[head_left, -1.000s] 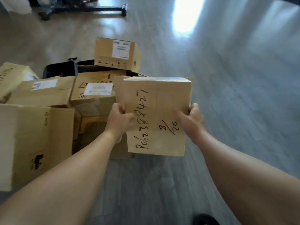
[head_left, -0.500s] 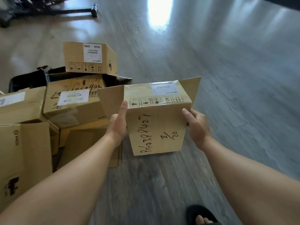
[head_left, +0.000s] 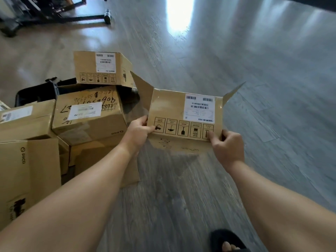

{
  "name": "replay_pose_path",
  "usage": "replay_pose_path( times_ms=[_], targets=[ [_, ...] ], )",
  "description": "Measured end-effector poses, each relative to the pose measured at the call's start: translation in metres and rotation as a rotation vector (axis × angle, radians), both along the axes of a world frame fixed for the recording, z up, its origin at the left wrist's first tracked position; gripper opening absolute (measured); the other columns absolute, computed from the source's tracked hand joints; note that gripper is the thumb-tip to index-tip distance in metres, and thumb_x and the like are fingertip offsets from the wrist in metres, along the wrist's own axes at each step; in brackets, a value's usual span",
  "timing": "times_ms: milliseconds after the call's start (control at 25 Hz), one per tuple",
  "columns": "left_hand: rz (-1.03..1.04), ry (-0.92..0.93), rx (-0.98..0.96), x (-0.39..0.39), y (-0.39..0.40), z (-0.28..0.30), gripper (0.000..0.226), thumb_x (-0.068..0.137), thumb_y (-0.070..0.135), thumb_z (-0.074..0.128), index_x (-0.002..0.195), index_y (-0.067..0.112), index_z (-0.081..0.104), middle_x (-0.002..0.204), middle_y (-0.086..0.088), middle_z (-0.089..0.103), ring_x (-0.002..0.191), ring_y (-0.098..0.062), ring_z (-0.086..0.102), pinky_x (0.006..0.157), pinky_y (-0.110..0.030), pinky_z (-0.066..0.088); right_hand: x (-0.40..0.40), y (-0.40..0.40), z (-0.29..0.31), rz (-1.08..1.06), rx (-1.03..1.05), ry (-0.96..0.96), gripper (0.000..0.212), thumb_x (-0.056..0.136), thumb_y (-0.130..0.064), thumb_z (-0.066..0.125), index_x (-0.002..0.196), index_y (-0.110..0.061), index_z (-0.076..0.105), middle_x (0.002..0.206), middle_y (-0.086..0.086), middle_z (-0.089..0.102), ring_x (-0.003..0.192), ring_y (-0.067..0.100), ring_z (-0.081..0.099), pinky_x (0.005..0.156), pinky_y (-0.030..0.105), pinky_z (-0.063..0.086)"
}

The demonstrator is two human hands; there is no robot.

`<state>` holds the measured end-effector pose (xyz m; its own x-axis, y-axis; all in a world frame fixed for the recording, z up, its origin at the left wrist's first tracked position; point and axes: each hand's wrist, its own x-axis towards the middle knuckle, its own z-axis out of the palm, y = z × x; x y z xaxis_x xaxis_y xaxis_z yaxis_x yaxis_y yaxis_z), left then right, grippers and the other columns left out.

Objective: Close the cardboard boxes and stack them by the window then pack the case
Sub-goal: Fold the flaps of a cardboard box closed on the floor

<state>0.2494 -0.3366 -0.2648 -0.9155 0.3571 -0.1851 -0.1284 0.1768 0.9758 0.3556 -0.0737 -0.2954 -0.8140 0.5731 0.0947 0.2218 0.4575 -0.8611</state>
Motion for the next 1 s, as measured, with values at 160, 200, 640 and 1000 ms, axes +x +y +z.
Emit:
replay_pose_path(
  times_ms=[160, 200, 640, 1000],
  targets=[
    [0.07, 0.04, -0.231, 0.011, 0.004, -0.033, 0.031, 0.097, 0.006, 0.055, 0.121, 0.023, 0.065, 0.113, 0.006, 0.071, 0.116, -0.016, 0.063, 0.101, -0.039, 0.051, 0.018, -0.003, -0.022, 0.073, 0.251, -0.127, 0.024, 0.091, -0.035, 0.071, 0.094, -0.011, 0.074, 0.076, -0.008, 0.068, 0.065, 0.01, 0.063, 0.053, 0.017, 0.045],
    [0.107, 0.041, -0.295, 0.011, 0.004, -0.041, 0.029, 0.098, 0.007, 0.056, 0.12, 0.023, 0.066, 0.113, 0.006, 0.071, 0.115, -0.017, 0.062, 0.099, -0.036, 0.051, 0.02, -0.007, -0.027, 0.091, 0.297, -0.224, 0.027, 0.092, -0.038, 0.068, 0.092, -0.012, 0.073, 0.076, -0.005, 0.068, 0.065, 0.014, 0.062, 0.054, 0.023, 0.046],
    [0.151, -0.187, -0.623, 0.03, 0.006, -0.09, 0.059, 0.094, 0.049, 0.058, 0.132, 0.004, 0.051, 0.126, -0.007, 0.058, 0.115, -0.03, 0.057, 0.094, -0.038, 0.047, 0.024, -0.047, -0.062, 0.445, 0.172, -0.837, 0.035, 0.09, -0.043, 0.059, 0.118, -0.022, 0.062, 0.104, 0.0, 0.067, 0.09, 0.022, 0.064, 0.076, 0.034, 0.056],
    [0.048, -0.097, -0.656, 0.041, 0.011, -0.087, 0.036, 0.088, 0.041, 0.067, 0.104, 0.009, 0.06, 0.097, -0.003, 0.066, 0.089, -0.019, 0.062, 0.082, -0.038, 0.054, 0.006, -0.092, -0.037, 0.756, 0.344, -0.688, 0.029, 0.087, -0.035, 0.055, 0.078, -0.01, 0.065, 0.073, 0.005, 0.067, 0.066, 0.025, 0.066, 0.056, 0.034, 0.055]
  ],
)
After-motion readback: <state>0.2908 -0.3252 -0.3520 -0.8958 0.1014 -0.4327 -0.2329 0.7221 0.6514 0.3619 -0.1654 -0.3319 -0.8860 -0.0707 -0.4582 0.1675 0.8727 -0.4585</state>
